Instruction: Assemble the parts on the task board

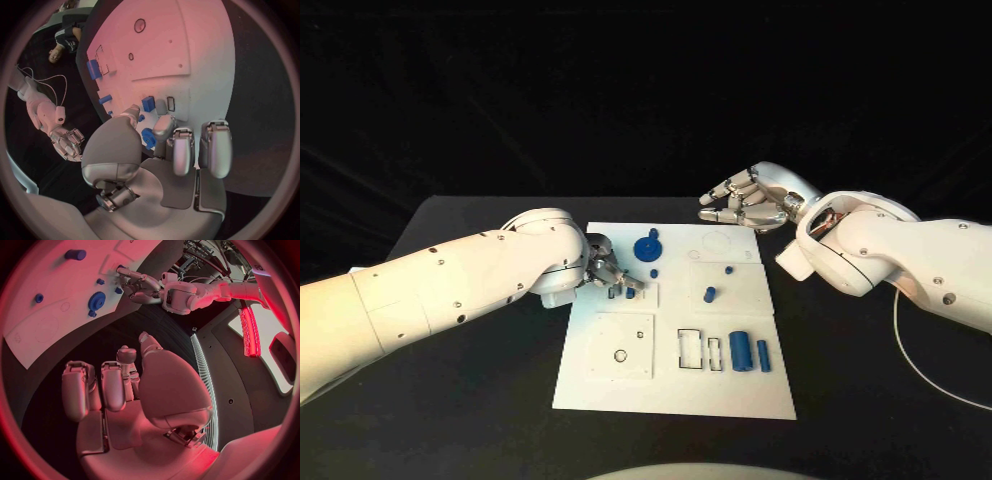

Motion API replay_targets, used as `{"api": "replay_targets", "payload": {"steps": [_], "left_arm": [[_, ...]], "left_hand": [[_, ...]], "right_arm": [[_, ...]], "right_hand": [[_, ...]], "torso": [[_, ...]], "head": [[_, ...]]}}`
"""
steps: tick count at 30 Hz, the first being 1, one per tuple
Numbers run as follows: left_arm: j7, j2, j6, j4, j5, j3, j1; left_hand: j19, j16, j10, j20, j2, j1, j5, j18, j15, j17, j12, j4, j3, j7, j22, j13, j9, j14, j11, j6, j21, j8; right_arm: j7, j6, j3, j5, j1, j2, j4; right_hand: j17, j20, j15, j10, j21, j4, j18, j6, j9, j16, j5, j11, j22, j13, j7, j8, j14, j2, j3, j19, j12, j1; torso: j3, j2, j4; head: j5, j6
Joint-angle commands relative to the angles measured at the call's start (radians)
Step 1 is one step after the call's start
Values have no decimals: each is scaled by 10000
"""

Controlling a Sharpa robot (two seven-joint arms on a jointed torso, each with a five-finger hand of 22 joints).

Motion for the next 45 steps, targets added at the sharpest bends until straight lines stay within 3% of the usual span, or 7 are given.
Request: {"api": "replay_targets", "payload": {"steps": [1,8,16,20,25,35,45], "left_arm": [[73,-97,-218,200,195,80,3],[159,-472,-137,592,278,446,61],[252,-961,362,702,504,632,720],[349,-827,476,169,526,642,962],[519,-384,592,-780,524,627,1069],[971,661,1147,-2538,-104,404,1091],[1135,1131,1486,-3248,-179,305,1024]], "left_hand": [[741,30,69,-64,117,10,-44,-109,-78,2630,62,19,-119,-21,1805,8,21,1071,-22,78,-40,59],[713,30,-57,-61,193,81,-42,-93,-69,2630,-124,27,-353,5,1740,-198,20,1071,-3,-7,-94,36],[525,30,-666,101,517,833,-34,10,117,2630,-948,18,-1067,275,1318,-1101,-384,1071,232,-509,-452,-470],[532,30,-687,174,675,1049,-17,6,190,2630,-959,21,-1310,386,1334,-1151,-667,1071,323,-669,-451,-760],[534,30,-710,211,751,1191,-14,7,237,2630,-968,17,-1460,442,1341,-1186,-828,1071,368,-721,-452,-906],[532,30,-594,218,928,1369,-16,13,215,2630,-820,32,-1719,369,1336,-1067,-959,1071,319,-364,-467,-838],[565,30,-552,208,990,1365,-17,-6,201,2630,-772,42,-1788,347,1415,-1021,-985,1071,300,-293,-407,-820]], "right_arm": [[132,69,1,31,-5,10,-8],[130,91,-1,43,-5,7,-43],[108,167,-46,17,-6,74,-166],[107,155,-61,14,-8,108,-202],[112,135,-68,9,-9,148,-225],[110,156,-71,39,-10,201,-251],[63,99,-70,-113,-10,303,-309]], "right_hand": [[88,-11,39,-45,-68,49,195,16,-14,-59,-31,25,263,-7,5,58,495,1,-64,-76,-15,-146],[85,-11,39,-47,-73,71,197,16,-14,-64,-33,24,257,-11,5,59,495,10,-82,-79,-16,-165],[82,-10,39,-44,-79,116,198,17,-12,-70,10,23,250,-8,2,63,495,32,-127,-82,-2,-199],[84,-11,37,-42,-75,122,196,17,-12,-71,50,21,260,-5,-1,64,496,45,-136,-74,7,-189],[90,-11,36,-41,-76,122,196,17,-12,-66,69,20,260,-3,-2,65,498,51,-139,-74,11,-180],[92,-13,34,-42,-75,121,195,16,-11,-67,115,17,263,-2,-3,66,500,72,-145,-71,18,-152],[100,-16,30,-45,-78,124,195,37,-6,-64,201,11,262,-1,-8,81,504,101,-159,-69,28,-116]], "torso": [[6,-5,7],[7,2,-1],[11,11,12],[14,7,16],[-10,32,0],[-18,62,-22],[-10,79,-25]], "head": [[4,27],[-10,80],[-24,143],[16,174],[20,206],[69,150],[130,150]]}}
